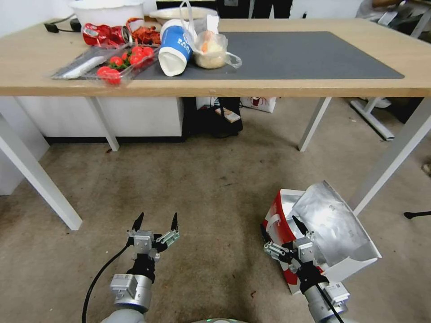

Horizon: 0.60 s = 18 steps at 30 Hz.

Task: Pick up the food delivery bag from the floor and place it on the table.

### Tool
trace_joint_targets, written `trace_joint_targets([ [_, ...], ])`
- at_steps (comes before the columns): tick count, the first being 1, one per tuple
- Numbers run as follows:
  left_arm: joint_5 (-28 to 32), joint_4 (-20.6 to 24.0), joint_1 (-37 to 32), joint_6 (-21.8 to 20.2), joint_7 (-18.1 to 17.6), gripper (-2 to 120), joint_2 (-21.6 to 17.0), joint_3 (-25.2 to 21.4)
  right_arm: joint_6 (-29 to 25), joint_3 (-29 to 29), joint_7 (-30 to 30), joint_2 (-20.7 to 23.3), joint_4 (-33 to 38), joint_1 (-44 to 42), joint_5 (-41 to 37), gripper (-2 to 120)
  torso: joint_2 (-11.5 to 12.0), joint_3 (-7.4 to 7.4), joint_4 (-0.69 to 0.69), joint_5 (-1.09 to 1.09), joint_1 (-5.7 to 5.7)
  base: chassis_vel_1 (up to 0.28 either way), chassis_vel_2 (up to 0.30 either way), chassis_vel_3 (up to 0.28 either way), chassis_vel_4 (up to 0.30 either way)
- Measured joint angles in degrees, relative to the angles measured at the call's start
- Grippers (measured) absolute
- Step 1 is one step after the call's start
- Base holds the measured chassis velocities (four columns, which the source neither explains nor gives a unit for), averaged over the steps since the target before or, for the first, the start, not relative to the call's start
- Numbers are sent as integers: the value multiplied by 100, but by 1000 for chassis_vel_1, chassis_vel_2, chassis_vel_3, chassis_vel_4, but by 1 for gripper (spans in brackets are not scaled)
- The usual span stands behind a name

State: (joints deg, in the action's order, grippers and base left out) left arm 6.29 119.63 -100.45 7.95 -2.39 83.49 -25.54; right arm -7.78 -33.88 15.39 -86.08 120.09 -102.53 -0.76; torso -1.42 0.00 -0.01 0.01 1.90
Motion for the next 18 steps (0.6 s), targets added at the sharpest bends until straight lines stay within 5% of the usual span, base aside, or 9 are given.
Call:
trace_joint_targets([
  [10, -102, 4, -59, 15, 42, 100, -42, 38, 151, -200, 190, 479, 261, -6, -240, 100, -20, 0, 0, 0, 3, 0, 0, 0, 0],
  [18, -8, 23, -50, 16, 47, 100, -120, 17, 250, -1006, 467, 1577, 17, 124, -1315, 100, -32, 0, 1, 1, 5, 0, 0, 0, 0],
])
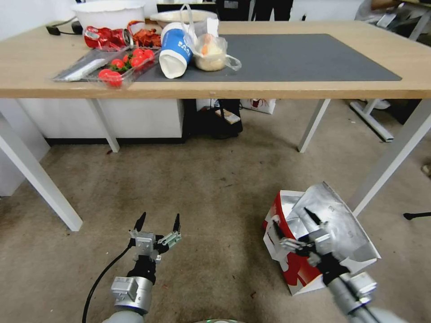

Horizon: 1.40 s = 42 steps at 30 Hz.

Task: Pick up the food delivery bag from the floor and place it on the table.

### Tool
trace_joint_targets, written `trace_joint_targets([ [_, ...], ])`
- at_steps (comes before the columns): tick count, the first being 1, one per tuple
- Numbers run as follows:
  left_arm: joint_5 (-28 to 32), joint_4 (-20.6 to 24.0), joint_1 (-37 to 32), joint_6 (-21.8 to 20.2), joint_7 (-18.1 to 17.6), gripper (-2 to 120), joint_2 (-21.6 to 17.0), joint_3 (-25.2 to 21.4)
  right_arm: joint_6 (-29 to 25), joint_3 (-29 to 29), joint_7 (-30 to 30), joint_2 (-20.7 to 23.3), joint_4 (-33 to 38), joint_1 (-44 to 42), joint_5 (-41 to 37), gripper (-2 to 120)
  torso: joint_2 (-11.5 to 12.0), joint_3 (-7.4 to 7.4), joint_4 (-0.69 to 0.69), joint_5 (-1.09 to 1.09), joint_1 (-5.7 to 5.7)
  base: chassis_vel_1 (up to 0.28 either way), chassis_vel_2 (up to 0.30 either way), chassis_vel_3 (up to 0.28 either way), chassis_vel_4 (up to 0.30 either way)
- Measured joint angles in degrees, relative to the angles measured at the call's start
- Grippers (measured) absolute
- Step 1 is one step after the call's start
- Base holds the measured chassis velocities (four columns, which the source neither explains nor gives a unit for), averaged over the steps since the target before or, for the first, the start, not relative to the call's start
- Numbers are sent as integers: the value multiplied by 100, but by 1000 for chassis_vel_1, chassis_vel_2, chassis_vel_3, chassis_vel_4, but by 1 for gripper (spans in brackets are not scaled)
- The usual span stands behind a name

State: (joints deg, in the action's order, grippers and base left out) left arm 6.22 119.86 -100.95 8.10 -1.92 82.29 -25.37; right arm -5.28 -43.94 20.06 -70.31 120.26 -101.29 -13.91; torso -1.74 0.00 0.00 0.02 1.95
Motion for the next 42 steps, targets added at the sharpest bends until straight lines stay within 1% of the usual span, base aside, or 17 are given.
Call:
trace_joint_targets([
  [1, 0, 0, 0, 0, 0, 100, 0, 0, 0, 0, 0, 0, 0, 0, 0, 100, 0, 0, 0, 0, 0, 0, 0, 0, 0],
  [3, -9, 1, -33, 44, 0, 100, -4, 22, 36, -435, 115, 337, -149, 19, -365, 100, -3, 0, -1, -2, 1, 0, 0, 0, 0],
  [5, -58, 1, -37, 116, -43, 100, 2, 36, 95, -709, 132, 543, -278, 42, -557, 100, -5, 0, 0, 0, 1, 0, 0, 0, 0],
  [6, -58, 1, -37, 116, -43, 100, 2, 36, 95, -709, 132, 543, -278, 42, -557, 100, -5, 0, 0, 0, 1, 0, 0, 0, 0],
  [9, -105, 1, -57, 142, -82, 100, 4, 59, 276, -1031, 183, 861, -576, 104, -821, 100, -7, 0, -1, 0, 2, 0, 0, 0, 0],
  [10, -105, 1, -57, 142, -82, 100, 4, 59, 276, -1031, 183, 861, -576, 104, -821, 100, -7, 0, -1, 0, 2, 0, 0, 0, 0],
  [13, -104, 20, -64, 164, -87, 100, 2, 63, 401, -1220, 305, 1206, -942, 196, -951, 100, -10, 0, -1, -1, 2, 0, 0, 0, 0],
  [15, -108, 20, -67, 172, -99, 100, 5, 68, 424, -1233, 317, 1301, -1049, 232, -1001, 100, -11, 0, -1, 0, 3, 0, 0, 0, 0],
  [18, -210, -12, -69, 181, -164, 100, 31, 96, 477, -1210, 298, 1597, -1461, 405, -1081, 100, -12, 0, 0, -1, 2, 0, 0, 0, 0],
  [19, -210, -12, -69, 181, -164, 100, 31, 96, 477, -1210, 298, 1597, -1461, 405, -1081, 100, -12, 0, 0, -1, 2, 0, 0, 0, 0],
  [21, -245, -24, -63, 182, -173, 100, 75, 108, 586, -1132, 255, 1780, -1727, 474, -1121, 100, -13, 0, 1, -1, 3, 0, 0, 0, 0],
  [25, -293, -44, -62, 183, -203, 100, 129, 138, 815, -1083, 151, 1928, -1910, 455, -1000, 100, -15, 0, -1, -1, 3, 0, 0, 0, 0],
  [27, -303, -48, -62, 183, -214, 100, 134, 141, 848, -1080, 128, 1940, -1916, 448, -980, 100, -15, 0, -1, -1, 3, 0, 0, 0, 0],
  [29, -362, -82, -49, 183, -271, 100, 179, 152, 1352, -1064, -43, 2058, -1899, 367, -909, 100, -16, 0, -1, -1, 3, 0, 0, 0, 0],
  [31, -364, -86, -44, 183, -274, 100, 184, 152, 1410, -1061, -27, 2079, -1899, 358, -908, 100, -16, 0, -1, -2, 3, 0, 0, 0, 0],
  [34, -361, -113, -6, 179, -277, 100, 191, 146, 1818, -993, -22, 2163, -1876, 355, -861, 100, -18, 0, 0, -2, 3, 0, 0, 0, 0],
  [42, -346, -178, 25, 156, -287, 100, 162, 126, 2277, -750, -243, 2140, -1813, 470, -749, 100, -18, 0, 0, -2, 3, 0, 0, 0, 0],
])
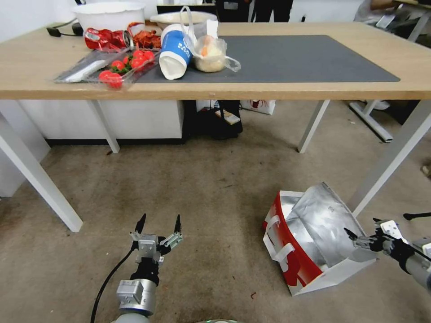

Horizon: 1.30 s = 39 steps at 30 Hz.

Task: Pick up the food delivery bag from the floor and place it on the table.

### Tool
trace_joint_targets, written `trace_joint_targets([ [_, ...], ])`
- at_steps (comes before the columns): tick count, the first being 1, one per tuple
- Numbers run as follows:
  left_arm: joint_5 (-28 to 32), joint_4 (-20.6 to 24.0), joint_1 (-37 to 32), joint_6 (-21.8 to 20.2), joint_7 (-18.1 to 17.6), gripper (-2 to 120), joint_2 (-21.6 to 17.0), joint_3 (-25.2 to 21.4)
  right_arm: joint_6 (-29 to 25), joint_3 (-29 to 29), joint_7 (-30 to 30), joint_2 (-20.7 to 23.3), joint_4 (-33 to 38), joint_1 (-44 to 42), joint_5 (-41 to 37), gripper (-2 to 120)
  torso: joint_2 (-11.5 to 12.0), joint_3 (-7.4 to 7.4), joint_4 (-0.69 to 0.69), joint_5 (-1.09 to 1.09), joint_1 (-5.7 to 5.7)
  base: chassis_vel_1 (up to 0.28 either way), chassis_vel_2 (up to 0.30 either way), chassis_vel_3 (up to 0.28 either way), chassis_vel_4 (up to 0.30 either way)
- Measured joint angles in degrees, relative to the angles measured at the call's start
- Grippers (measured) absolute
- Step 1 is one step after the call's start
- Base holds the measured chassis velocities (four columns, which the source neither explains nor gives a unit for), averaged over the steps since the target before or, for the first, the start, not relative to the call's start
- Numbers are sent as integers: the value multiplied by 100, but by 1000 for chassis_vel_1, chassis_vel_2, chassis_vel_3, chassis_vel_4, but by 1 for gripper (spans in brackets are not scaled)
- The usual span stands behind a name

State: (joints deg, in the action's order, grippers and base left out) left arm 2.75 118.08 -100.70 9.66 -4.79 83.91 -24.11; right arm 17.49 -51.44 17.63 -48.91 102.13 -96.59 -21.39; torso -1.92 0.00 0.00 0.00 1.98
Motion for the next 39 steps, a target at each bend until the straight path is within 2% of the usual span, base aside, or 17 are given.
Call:
trace_joint_targets([
  [22, 4, -8, -46, 0, 14, 100, 89, 30, 466, 338, -140, -13, -222, 138, 304, 99, -3, 0, 0, 0, 0, 0, 0, 0, 0],
  [24, 3, -5, -51, 2, 15, 100, 103, 37, 466, 338, -160, -12, -222, 138, 300, 96, -2, 0, 0, 0, 0, 0, 0, 0, 0],
  [25, -6, 19, -61, 9, 17, 100, 143, 55, 461, 351, -218, -18, -222, 141, 292, 88, -3, 0, 0, 0, 0, 0, 0, 0, 0],
  [28, -6, 63, -73, 20, 25, 100, 159, 62, 446, 369, -246, -38, -217, 141, 285, 76, -3, 0, 0, 0, 0, 0, 0, 0, 0],
  [29, -6, 63, -73, 20, 25, 100, 159, 62, 446, 369, -246, -38, -217, 141, 285, 76, -3, 0, 0, 0, 0, 0, 0, 0, 0],
  [31, 14, 76, -85, 36, 29, 100, 157, 61, 435, 382, -247, -42, -217, 142, 279, 66, -3, 0, 0, 0, 1, 0, 0, 0, 0],
  [33, 17, 76, -87, 40, 30, 100, 157, 61, 433, 385, -250, -41, -217, 142, 277, 66, -3, 0, 0, 0, 0, 0, 0, 0, 0],
  [34, 23, 77, -100, 65, 31, 100, 155, 55, 421, 414, -265, -24, -216, 136, 249, 56, -3, 0, 0, 0, 0, 0, 0, 0, 0],
  [37, 23, 90, -106, 114, 43, 100, 173, 23, 328, 427, -240, 55, -247, 122, 245, 41, -3, 0, 0, 0, 0, 0, 0, 0, 0],
  [39, 23, 107, -104, 115, 51, 100, 179, 13, 299, 429, -223, 72, -263, 125, 248, 36, -3, 0, 0, 0, 1, 0, 0, 0, 0],
])
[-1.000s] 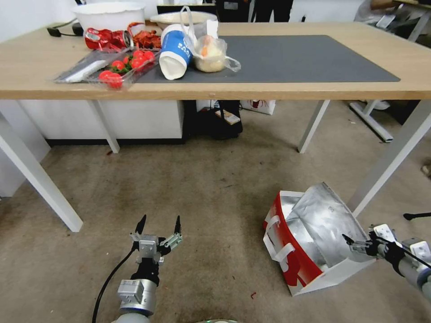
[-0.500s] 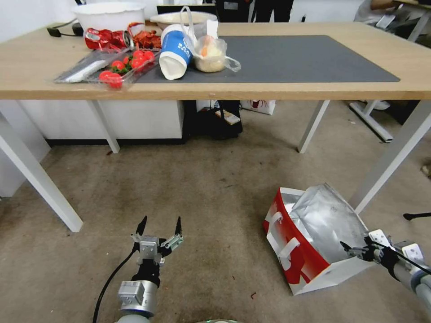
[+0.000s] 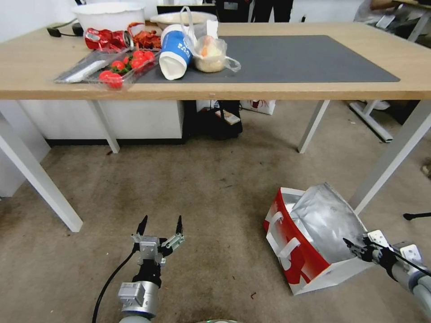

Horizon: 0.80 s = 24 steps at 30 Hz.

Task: Pick up the food delivery bag from the floor and place it on the table.

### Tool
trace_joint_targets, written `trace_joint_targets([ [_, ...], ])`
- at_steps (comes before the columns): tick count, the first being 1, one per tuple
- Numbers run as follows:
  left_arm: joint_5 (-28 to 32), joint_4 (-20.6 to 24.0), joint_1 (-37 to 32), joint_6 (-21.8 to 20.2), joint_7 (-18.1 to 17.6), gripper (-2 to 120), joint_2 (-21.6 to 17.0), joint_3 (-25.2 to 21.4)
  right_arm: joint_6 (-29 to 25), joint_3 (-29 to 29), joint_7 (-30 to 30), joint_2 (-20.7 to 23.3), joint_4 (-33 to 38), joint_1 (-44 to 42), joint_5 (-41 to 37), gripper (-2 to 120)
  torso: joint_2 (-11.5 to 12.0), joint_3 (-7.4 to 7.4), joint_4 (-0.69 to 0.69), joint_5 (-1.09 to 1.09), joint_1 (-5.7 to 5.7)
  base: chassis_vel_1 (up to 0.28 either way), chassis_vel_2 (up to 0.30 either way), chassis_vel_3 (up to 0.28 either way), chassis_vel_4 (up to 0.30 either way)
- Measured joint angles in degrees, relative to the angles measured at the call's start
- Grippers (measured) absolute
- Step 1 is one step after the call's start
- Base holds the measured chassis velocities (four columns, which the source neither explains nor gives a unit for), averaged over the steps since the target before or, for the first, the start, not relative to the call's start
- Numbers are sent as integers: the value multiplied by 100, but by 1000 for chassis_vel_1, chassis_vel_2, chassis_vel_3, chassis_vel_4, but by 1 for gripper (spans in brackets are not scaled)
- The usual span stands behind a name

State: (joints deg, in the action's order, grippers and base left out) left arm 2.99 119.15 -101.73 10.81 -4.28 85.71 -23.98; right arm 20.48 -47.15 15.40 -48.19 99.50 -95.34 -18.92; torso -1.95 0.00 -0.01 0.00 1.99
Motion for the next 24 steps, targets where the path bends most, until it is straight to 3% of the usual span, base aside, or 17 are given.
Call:
trace_joint_targets([
  [4, 0, 34, 3, 1, 5, 100, 6, -19, -33, 14, 11, 21, -20, 20, -7, 25, 0, 0, 0, 0, 0, 0, 0, 0, 0],
  [10, -18, 71, 11, 30, -9, 100, 9, -61, -426, 62, 173, 21, -61, 0, 105, 1, 0, 0, 0, 0, 0, 0, 0, 0, 0],
  [21, -73, 233, 23, 33, 5, 100, 36, -90, -962, 14, 899, 195, 208, -109, -303, 0, 0, 0, 0, 1, 0, 0, 0, 0, 0],
  [24, -20, 277, -16, 32, -2, 100, 23, -90, -1620, -138, 1759, 428, 369, -205, -492, 0, 0, 0, 0, 1, 0, 0, 0, 0, 0],
])
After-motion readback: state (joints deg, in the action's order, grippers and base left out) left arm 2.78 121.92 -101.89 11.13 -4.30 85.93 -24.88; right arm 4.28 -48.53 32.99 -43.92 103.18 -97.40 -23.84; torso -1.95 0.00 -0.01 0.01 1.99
